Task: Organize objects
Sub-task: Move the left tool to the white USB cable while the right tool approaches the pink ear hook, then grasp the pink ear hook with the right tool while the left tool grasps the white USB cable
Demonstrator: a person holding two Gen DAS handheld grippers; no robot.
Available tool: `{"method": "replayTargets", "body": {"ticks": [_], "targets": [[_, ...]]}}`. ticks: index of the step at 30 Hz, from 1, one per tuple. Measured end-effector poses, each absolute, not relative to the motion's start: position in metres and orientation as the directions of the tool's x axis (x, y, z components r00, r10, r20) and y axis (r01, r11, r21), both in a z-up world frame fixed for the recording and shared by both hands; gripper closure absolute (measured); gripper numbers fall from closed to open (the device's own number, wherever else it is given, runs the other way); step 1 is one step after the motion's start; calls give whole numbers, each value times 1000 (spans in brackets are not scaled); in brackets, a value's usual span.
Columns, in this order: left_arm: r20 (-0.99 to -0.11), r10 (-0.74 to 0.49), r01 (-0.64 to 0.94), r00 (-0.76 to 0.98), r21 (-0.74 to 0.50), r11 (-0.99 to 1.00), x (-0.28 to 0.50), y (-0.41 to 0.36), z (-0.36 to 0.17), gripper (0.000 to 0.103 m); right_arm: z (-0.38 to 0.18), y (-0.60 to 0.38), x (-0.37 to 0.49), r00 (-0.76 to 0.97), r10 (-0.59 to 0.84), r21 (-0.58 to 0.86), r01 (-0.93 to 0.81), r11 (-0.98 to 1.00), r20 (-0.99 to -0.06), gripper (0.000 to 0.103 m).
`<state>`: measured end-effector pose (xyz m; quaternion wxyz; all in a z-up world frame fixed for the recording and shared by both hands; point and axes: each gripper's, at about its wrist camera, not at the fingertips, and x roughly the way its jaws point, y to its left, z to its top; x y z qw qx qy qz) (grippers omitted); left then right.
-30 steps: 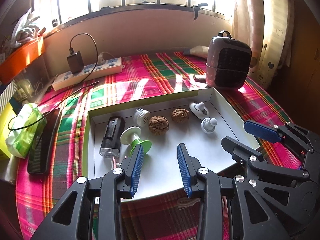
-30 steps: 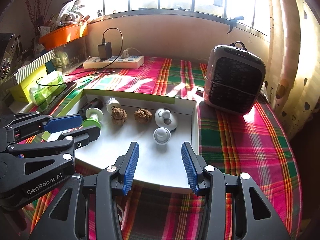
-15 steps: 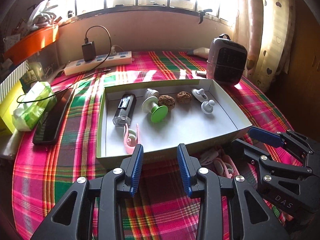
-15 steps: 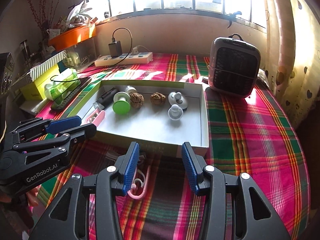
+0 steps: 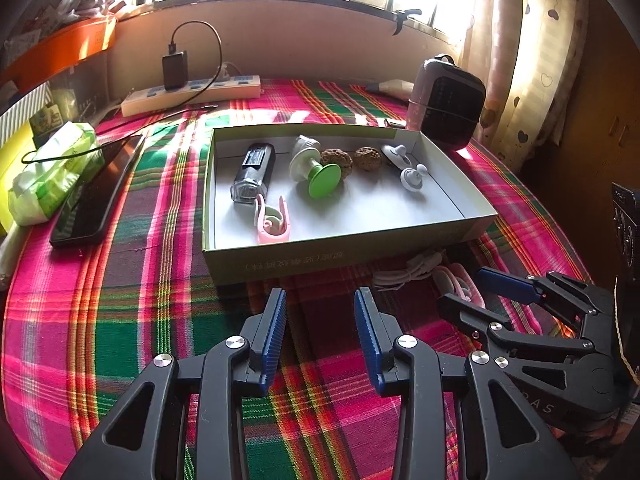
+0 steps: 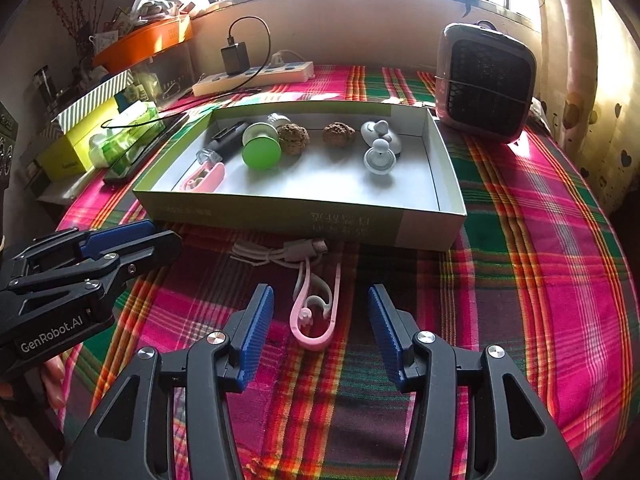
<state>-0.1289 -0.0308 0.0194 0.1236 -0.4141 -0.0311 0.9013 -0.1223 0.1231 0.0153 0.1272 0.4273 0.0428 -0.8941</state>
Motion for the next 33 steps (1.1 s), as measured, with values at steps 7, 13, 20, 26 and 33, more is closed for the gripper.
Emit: {"method": "replayTargets", "body": {"ticks": [7,13,20,26,33], "targets": [[-747,303,-254,-592,-184,-950,-134,-25,15,70,13,132,-123,-610,-147,27,201,-979,-779,56],[-763,334,-311,-554,-182,-933,-143,-13,11,67,14,141,-122,-615,-131,23,179,-984,-777,78],[-761,351,-363,-545,-163,-917,-151,3,14,66,15,156,-114,-613,-144,18,208,-978,-777,78],[-764,366,-406,-532,-149,-902,-158,22,16,66,15,172,-113,-613,-144,11,216,-976,-776,78],[-780,379,-443,-499,-146,-885,-150,42,13,66,16,191,-114,-613,-166,40,213,-976,-772,78]]}}
